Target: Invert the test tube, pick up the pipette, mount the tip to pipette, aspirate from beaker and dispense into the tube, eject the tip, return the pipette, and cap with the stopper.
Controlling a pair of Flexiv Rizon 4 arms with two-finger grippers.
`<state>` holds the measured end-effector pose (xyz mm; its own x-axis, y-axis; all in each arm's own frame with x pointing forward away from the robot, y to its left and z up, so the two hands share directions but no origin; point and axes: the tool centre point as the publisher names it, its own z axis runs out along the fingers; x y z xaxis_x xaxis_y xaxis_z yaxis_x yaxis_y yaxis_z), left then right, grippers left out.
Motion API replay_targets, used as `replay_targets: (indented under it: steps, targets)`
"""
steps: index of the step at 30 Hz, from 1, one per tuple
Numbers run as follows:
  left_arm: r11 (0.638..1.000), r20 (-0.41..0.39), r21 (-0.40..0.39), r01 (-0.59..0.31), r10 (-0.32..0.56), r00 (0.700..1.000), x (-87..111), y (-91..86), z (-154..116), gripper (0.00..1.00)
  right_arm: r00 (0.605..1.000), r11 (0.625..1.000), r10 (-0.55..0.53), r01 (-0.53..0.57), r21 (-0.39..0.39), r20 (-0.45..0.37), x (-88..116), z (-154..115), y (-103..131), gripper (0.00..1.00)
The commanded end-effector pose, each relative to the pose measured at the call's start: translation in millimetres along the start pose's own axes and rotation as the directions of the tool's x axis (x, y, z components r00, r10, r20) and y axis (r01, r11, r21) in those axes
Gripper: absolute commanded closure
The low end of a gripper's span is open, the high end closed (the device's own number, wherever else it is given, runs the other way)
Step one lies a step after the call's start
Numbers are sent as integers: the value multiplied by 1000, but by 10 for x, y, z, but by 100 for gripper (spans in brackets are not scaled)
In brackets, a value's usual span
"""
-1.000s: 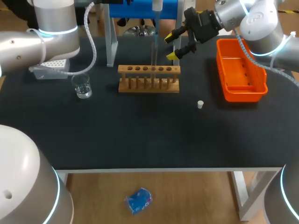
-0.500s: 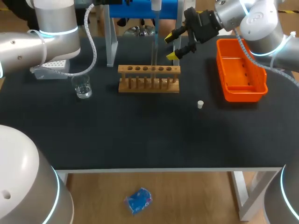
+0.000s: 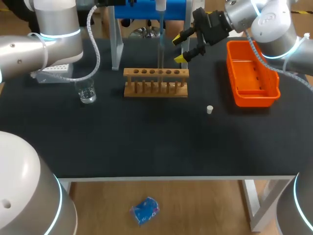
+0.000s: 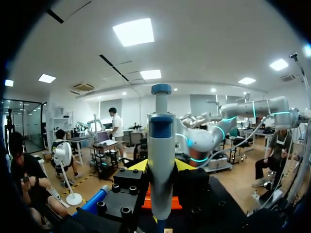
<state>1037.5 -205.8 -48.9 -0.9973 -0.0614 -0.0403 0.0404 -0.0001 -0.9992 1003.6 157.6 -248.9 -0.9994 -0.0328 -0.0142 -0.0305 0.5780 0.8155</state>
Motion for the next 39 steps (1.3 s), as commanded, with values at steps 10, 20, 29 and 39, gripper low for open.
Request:
replay_targets:
  steps: [10, 20, 29, 39]
  targets:
    - [1000, 22, -18, 13, -13, 1000, 68, 9, -64, 100, 1000, 1000, 0, 0, 2, -1, -3, -4, -1, 0]
    - [999, 14, -12, 43, -43, 999, 134, 23, -58, 100, 1000, 1000, 0, 0, 2, -1, -3, -4, -1, 0]
    - [998, 7, -5, 60, -60, 998, 176, 56, -10, 100, 1000, 1000, 0, 0, 2, -1, -3, -4, -1, 0]
    - [997, 4, -2, 71, -71, 997, 182, 59, 8, 100, 1000, 1000, 0, 0, 2, -1, -3, -4, -1, 0]
